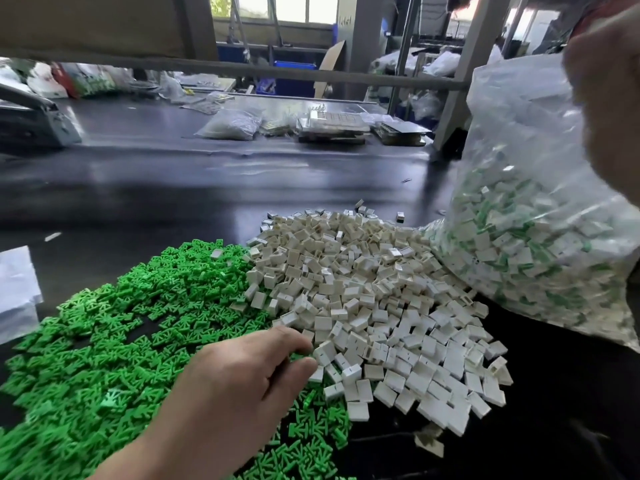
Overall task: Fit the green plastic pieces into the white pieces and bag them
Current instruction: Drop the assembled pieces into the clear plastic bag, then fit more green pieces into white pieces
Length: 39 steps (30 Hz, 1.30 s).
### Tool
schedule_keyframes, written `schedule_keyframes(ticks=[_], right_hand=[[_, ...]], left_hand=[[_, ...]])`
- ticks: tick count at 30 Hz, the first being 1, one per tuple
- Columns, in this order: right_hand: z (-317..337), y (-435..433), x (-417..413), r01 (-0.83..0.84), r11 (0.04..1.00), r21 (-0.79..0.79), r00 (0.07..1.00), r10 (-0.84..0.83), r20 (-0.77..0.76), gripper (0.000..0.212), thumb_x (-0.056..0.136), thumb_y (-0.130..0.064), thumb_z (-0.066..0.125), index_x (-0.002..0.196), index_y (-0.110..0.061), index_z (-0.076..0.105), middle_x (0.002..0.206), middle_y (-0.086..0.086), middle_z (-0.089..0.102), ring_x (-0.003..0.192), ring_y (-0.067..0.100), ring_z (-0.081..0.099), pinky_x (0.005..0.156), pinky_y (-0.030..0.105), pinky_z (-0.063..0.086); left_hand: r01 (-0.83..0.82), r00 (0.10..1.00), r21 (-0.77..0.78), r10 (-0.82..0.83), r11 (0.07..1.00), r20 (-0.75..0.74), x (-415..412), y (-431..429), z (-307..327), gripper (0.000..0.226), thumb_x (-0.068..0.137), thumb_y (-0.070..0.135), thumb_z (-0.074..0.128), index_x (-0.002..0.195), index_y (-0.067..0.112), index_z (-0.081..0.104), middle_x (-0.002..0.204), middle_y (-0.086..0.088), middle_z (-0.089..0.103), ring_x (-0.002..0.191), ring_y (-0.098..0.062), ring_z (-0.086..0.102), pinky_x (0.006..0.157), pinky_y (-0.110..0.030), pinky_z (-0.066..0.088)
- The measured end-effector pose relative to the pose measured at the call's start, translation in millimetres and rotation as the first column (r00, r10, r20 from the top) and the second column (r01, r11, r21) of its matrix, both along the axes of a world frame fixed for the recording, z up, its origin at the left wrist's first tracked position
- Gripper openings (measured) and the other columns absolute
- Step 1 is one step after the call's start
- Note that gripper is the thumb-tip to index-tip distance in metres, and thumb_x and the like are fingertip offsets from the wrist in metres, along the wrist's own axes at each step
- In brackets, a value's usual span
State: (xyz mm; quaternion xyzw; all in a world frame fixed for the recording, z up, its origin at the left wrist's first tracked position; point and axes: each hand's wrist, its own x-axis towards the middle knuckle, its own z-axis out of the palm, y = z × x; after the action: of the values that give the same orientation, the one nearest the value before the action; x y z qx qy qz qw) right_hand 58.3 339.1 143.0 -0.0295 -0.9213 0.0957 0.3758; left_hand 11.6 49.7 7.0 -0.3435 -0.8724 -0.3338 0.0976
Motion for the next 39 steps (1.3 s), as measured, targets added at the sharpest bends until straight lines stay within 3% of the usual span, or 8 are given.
schedule_keyframes(ticks=[4,10,16,23,26,29,34,39], right_hand=[[-64,-47,35,-0.261,0.965,-0.016,0.904,0.25,0.348,0.069,0.092,-0.08,0.029,0.138,-0.032,0.047,0.136,-0.007,0.05,0.116,0.01,0.052,0.086,0.034,0.051],[-164,-98,63,-0.653,0.704,0.279,0.669,0.362,0.649,0.067,0.105,-0.059,0.022,0.16,-0.021,0.022,0.157,0.013,0.04,0.149,0.033,0.028,0.112,0.047,0.033],[-169,-114,29,-0.669,0.732,0.129,0.582,0.407,0.704,0.088,0.092,-0.08,0.021,0.159,-0.025,0.008,0.166,0.018,0.008,0.153,0.037,-0.006,0.119,0.059,-0.011],[-162,-129,1,-0.469,0.871,0.147,0.726,0.286,0.625,0.091,0.093,-0.078,0.027,0.159,-0.017,0.013,0.165,0.022,0.008,0.154,0.035,-0.003,0.122,0.053,-0.009],[-157,-129,20,-0.536,0.843,0.043,0.67,0.394,0.629,0.096,0.09,-0.084,0.022,0.159,-0.018,0.008,0.166,0.02,0.006,0.154,0.032,-0.007,0.12,0.054,-0.014],[-154,-122,40,-0.587,0.78,0.217,0.672,0.32,0.668,0.096,0.089,-0.084,0.022,0.157,-0.017,0.028,0.16,0.019,0.03,0.151,0.034,0.017,0.122,0.052,0.001],[-155,-118,34,-0.707,0.707,0.005,0.461,0.455,0.762,0.1,0.09,-0.081,0.029,0.158,-0.023,-0.015,0.16,0.011,-0.028,0.143,0.028,-0.039,0.106,0.034,-0.038],[-166,-126,18,-0.682,0.727,0.079,0.518,0.405,0.753,0.1,0.085,-0.088,0.014,0.151,-0.026,-0.025,0.156,0.009,-0.034,0.141,0.023,-0.043,0.11,0.039,-0.034]], left_hand=[[-0.038,0.999,-0.082,0.035,0.996,-0.034,1,-4,4,0.042,0.087,0.068,0.038,0.105,0.039,0.062,0.088,0.028,0.064,0.067,0.011,0.06,0.058,-0.008,0.052],[-0.272,0.953,0.092,0.282,0.958,-0.115,-12,-17,6,0.01,0.096,0.027,0.059,0.1,0.026,0.068,0.08,0.017,0.064,0.075,0.005,0.058,0.062,-0.007,0.041],[-0.325,0.939,0.127,0.336,0.937,-0.079,-17,-20,2,0.011,0.094,0.03,0.059,0.1,0.026,0.068,0.08,0.022,0.062,0.079,0.006,0.058,0.061,-0.004,0.037],[-0.265,0.964,0.08,0.262,0.961,0.039,-14,-18,2,0.029,0.092,0.046,0.054,0.109,0.027,0.067,0.093,0.023,0.062,0.088,0.014,0.056,0.071,-0.006,0.043],[-0.149,0.98,-0.118,0.163,0.982,0.113,-1,-36,11,0.072,0.075,0.086,0.046,0.135,0.046,0.046,0.127,0.034,0.047,0.105,0.018,0.047,0.081,-0.011,0.038],[-0.007,0.989,-0.413,0.067,0.911,0.131,25,-53,4,0.114,0.05,0.103,0.041,0.147,0.059,0.003,0.155,0.035,0.001,0.143,0.005,0.013,0.107,-0.027,0.023],[0.007,1.0,-0.737,-0.02,0.676,-0.009,41,-74,-21,0.126,0.064,0.1,0.03,0.155,0.013,0.023,0.162,-0.014,0.017,0.149,-0.024,0.008,0.114,-0.031,0.011],[0.001,0.994,-0.665,-0.073,0.746,-0.081,35,-67,-34,0.113,0.074,0.093,0.03,0.156,0.016,0.02,0.162,-0.009,0.018,0.149,-0.024,0.018,0.109,-0.042,0.021]])
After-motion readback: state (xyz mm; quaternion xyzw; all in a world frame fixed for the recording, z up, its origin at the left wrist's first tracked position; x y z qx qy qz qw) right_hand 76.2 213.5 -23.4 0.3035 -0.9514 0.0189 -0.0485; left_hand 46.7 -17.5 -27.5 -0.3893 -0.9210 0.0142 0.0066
